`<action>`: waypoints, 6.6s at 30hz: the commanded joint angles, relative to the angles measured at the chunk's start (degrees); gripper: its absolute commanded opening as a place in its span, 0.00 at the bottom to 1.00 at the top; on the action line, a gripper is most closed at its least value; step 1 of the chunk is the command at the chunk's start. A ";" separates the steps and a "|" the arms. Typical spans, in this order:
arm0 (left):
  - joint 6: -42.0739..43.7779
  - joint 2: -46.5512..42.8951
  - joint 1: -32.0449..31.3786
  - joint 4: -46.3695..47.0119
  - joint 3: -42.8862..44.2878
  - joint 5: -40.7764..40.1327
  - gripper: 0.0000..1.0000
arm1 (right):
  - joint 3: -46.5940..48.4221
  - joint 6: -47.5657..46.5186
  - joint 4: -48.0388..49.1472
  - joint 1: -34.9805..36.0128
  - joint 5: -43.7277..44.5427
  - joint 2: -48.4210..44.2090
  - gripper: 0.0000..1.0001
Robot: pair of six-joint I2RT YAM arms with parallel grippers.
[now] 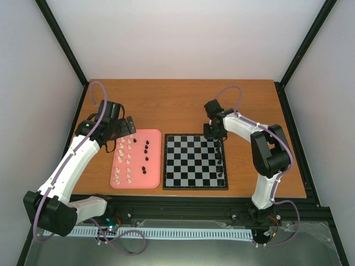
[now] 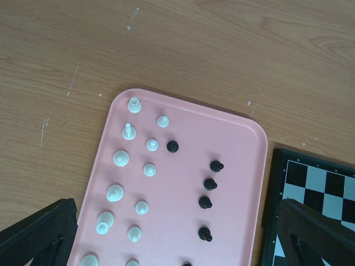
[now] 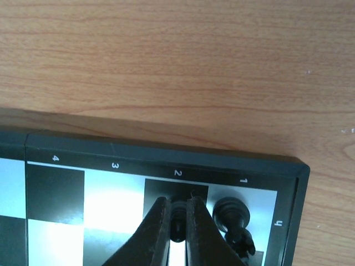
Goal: Set up the chess pieces on the board
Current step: Place the chess piece on the chessboard, then pick up the chess piece from the storage box, then place the chess piece on the chessboard.
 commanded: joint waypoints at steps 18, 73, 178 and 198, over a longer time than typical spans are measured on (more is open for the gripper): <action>-0.64 0.22 0.19 0.92 1.57 -0.13 1.00 | -1.25 -0.95 0.78 -0.67 -0.45 -1.49 0.23; -0.69 -4.88 0.23 -2.10 3.70 -2.39 1.00 | 61.89 -2.74 -16.06 25.59 -17.77 38.70 0.36; -1.38 -1.81 0.23 0.67 1.56 -0.56 1.00 | -2.53 -1.10 -5.76 0.85 -3.77 -4.04 0.03; -1.68 -0.98 0.23 0.85 1.74 -1.06 1.00 | -0.98 -1.75 -6.55 0.47 -4.03 -3.18 0.06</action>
